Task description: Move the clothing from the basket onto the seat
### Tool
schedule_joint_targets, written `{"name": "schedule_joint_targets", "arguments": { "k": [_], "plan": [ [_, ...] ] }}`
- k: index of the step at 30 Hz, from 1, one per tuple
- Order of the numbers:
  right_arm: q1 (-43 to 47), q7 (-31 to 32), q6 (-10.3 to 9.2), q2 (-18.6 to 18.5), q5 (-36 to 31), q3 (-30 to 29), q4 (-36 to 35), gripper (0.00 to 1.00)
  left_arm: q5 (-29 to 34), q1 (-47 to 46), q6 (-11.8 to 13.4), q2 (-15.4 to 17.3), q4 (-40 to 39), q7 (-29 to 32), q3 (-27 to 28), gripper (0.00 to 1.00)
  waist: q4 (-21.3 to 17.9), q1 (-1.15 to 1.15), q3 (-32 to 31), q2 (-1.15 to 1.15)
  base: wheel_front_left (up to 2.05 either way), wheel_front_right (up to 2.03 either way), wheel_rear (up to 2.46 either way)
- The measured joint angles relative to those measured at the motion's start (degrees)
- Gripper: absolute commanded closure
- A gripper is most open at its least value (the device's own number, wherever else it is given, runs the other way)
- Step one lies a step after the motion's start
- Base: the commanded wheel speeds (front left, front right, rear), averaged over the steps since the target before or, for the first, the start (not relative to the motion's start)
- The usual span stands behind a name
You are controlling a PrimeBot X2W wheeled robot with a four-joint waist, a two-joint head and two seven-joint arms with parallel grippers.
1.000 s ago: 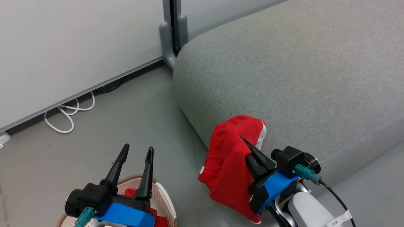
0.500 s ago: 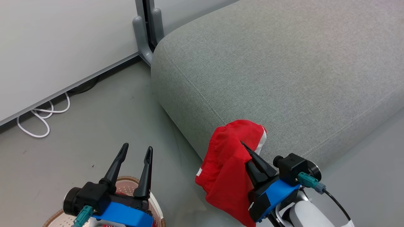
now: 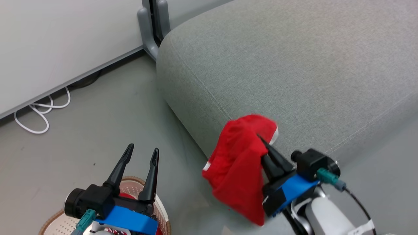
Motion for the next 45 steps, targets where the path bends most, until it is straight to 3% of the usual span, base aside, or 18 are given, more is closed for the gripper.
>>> {"name": "schedule_joint_targets", "arguments": {
  "k": [4, 13, 19, 22, 29, 32, 38, 43, 44, 45],
  "plan": [
    [-3.82, 0.01, 0.00, 0.02, -0.81, -2.58, -0.16, 1.00, 0.11, -0.65, 0.00, 1.18, -0.78, 0.00, -0.58, 0.00, 0.63, 0.00, 1.71, 0.00, 0.00, 0.00, 0.00],
    [-17.33, -1.48, 0.00, -0.18, 2.07, -14.16, 3.50, 1.00, 1.34, -4.24, 0.00, 6.12, -4.37, -0.01, -2.82, 0.00, 2.63, 0.00, 8.98, 0.00, 0.00, 0.00, 0.00],
    [-27.63, -2.35, 0.00, -2.10, 7.86, -21.93, 8.53, 1.00, 1.59, -6.95, 0.00, 9.68, -6.98, -0.04, -3.58, 0.00, 4.46, 0.01, 15.83, 0.00, 0.00, 0.00, 0.00],
    [-32.95, -2.03, 0.00, -5.08, 8.24, -24.47, 10.92, 1.00, 1.75, -8.45, 0.00, 10.82, -8.78, -0.04, -3.58, 0.00, 5.45, 0.01, 19.53, 0.00, 0.00, 0.00, 0.00],
    [-43.29, -2.09, 0.01, -11.34, 3.02, -32.47, 16.38, 1.00, 2.57, -11.76, 0.01, 11.83, -12.90, 1.00, -4.53, 0.00, 8.02, 0.01, 27.21, -0.01, 0.00, 0.00, 0.00],
    [-47.38, -2.37, 0.00, -13.62, 0.81, -38.54, 20.16, 1.00, 3.18, -13.63, 0.05, 12.29, -15.17, 1.78, -4.54, 0.00, 9.51, 0.01, 30.68, 0.00, 0.00, 0.00, 0.00],
    [-49.35, -2.88, 0.00, -13.84, 1.04, -43.81, 25.90, 1.00, 3.24, -14.82, 0.35, 12.30, -16.44, 1.86, -4.65, 0.00, 11.88, 0.01, 33.71, 0.00, 0.00, 0.00, 0.00],
    [-49.36, -3.16, 0.00, -13.91, 0.15, -44.21, 29.91, 1.00, 3.24, -15.07, 0.51, 12.29, -16.34, 1.79, -4.87, 0.00, 12.75, 0.01, 34.62, 0.00, 0.00, 0.00, 0.00],
    [-49.37, -3.45, 0.01, -13.85, 0.01, -44.11, 30.52, 0.77, 3.23, -15.10, 0.56, 12.30, -16.26, 1.72, -4.88, 0.00, 12.74, 0.01, 34.64, 0.00, 0.00, 0.00, 0.00],
    [-49.39, -3.54, 0.00, -13.86, -0.34, -43.93, 31.18, 0.28, 3.23, -15.13, 0.57, 12.29, -16.18, 1.72, -4.89, 0.00, 12.72, 0.01, 34.62, 0.00, 0.00, 0.00, 0.00]
  ]
}}
